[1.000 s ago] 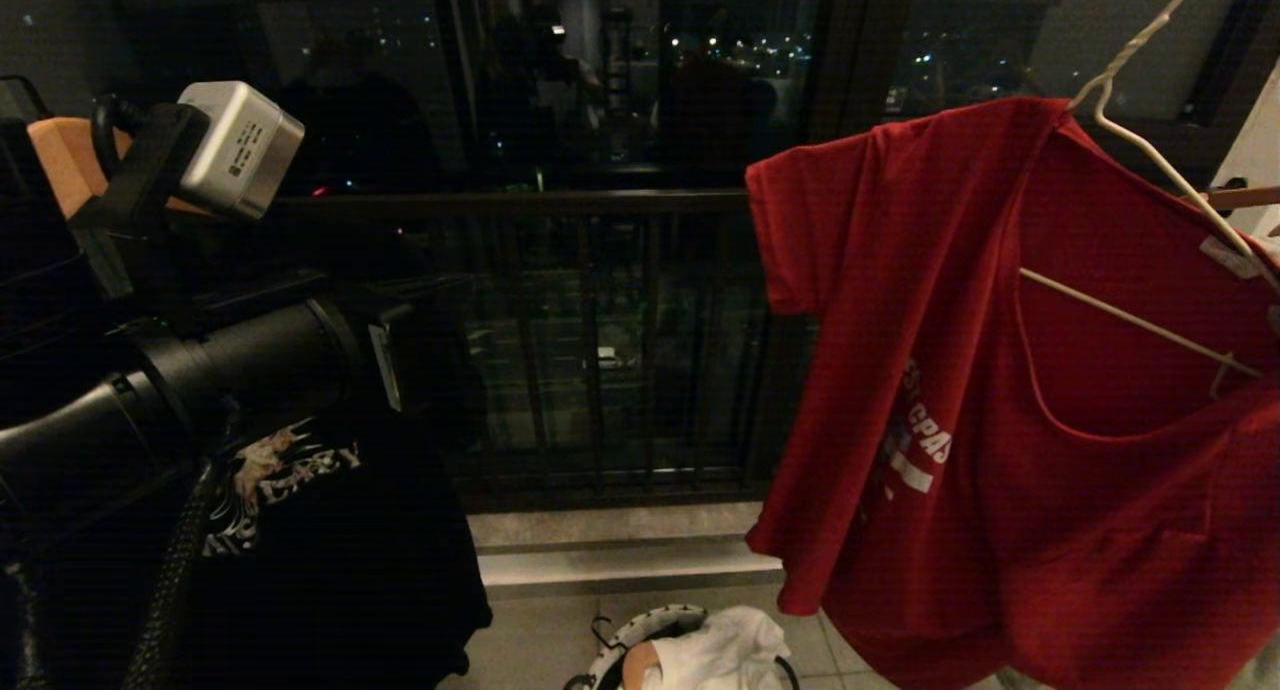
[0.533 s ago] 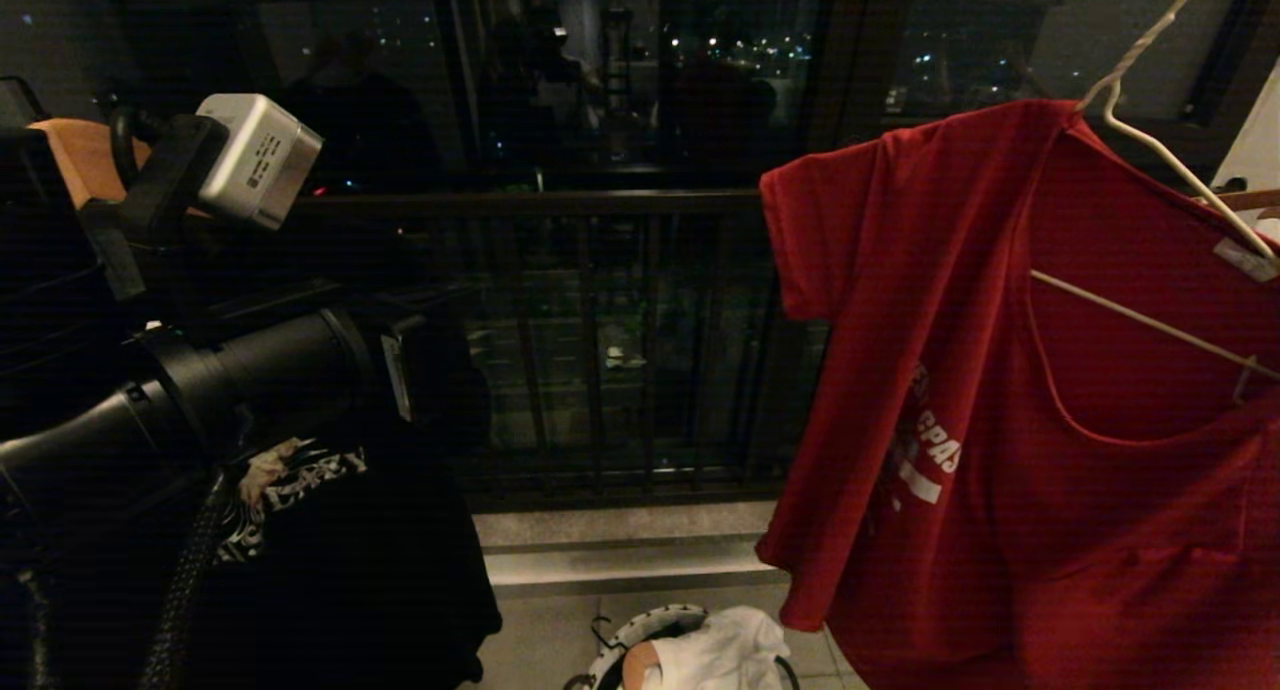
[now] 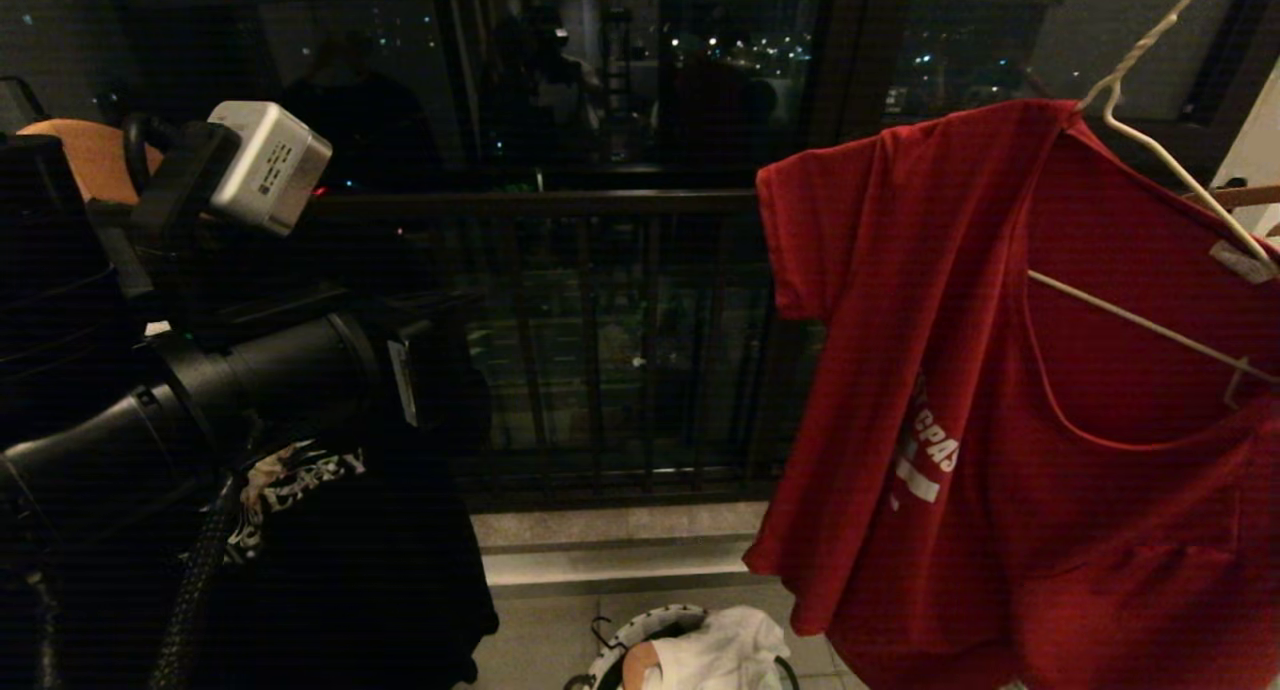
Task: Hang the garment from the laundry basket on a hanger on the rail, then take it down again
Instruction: Take the clothes off the clothes rack
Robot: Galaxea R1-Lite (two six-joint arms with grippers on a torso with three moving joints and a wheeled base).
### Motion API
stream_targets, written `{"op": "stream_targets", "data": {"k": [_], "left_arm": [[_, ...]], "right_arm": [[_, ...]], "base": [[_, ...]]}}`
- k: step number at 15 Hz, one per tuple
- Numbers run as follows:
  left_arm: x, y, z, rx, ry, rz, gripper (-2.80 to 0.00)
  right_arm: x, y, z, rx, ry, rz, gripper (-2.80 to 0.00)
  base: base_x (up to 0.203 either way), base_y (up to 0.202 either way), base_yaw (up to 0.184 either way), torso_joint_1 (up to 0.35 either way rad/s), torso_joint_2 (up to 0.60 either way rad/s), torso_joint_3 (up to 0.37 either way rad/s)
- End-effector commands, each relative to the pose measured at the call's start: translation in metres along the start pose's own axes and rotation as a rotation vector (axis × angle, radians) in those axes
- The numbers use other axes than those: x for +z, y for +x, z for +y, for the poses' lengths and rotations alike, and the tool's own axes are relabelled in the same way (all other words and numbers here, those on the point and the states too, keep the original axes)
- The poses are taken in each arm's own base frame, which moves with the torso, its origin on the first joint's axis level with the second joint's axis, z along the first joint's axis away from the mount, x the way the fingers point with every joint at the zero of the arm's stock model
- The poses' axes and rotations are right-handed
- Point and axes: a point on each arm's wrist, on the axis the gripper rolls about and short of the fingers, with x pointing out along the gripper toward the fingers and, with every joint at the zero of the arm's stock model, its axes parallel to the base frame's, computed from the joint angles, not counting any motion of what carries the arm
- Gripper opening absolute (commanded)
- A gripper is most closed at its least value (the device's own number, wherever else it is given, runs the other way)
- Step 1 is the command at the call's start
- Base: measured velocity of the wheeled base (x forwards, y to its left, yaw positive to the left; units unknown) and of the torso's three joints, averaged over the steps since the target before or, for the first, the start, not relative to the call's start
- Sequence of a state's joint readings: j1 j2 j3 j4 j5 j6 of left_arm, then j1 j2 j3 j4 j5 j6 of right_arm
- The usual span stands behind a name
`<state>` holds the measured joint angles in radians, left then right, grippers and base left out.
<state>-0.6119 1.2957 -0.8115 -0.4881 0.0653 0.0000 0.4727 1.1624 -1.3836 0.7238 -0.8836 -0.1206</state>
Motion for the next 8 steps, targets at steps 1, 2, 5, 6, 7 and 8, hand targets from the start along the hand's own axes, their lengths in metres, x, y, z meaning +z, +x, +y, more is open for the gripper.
{"op": "stream_targets", "data": {"k": [1,2,5,6,7,8], "left_arm": [[-0.0001,0.0005,-0.0007,-0.003,0.0,-0.001,-2.8],[-0.0001,0.0005,-0.0007,-0.003,0.0,-0.001,-2.8],[-0.0003,0.0007,-0.0007,-0.003,0.0,0.0,-2.8],[-0.0001,0.0005,-0.0007,-0.003,0.0,-0.001,-2.8],[-0.0001,0.0005,-0.0007,-0.003,0.0,-0.001,-2.8],[-0.0001,0.0005,-0.0007,-0.003,0.0,-0.001,-2.8]], "right_arm": [[-0.0019,-0.003,0.001,0.018,-0.011,-0.009,0.0],[-0.0028,-0.0063,0.0012,0.036,-0.016,-0.023,0.0],[-0.0027,-0.0061,0.0014,0.034,-0.017,-0.023,0.0],[-0.0027,-0.0061,0.0014,0.033,-0.017,-0.022,0.0],[-0.0025,-0.0062,0.0012,0.031,-0.018,-0.023,0.0],[-0.0025,-0.0061,0.0014,0.031,-0.018,-0.023,0.0]], "base": [[0.0,0.0,0.0,0.0,0.0,0.0],[0.0,0.0,0.0,0.0,0.0,0.0],[0.0,0.0,0.0,0.0,0.0,0.0],[0.0,0.0,0.0,0.0,0.0,0.0],[0.0,0.0,0.0,0.0,0.0,0.0],[0.0,0.0,0.0,0.0,0.0,0.0]]}}
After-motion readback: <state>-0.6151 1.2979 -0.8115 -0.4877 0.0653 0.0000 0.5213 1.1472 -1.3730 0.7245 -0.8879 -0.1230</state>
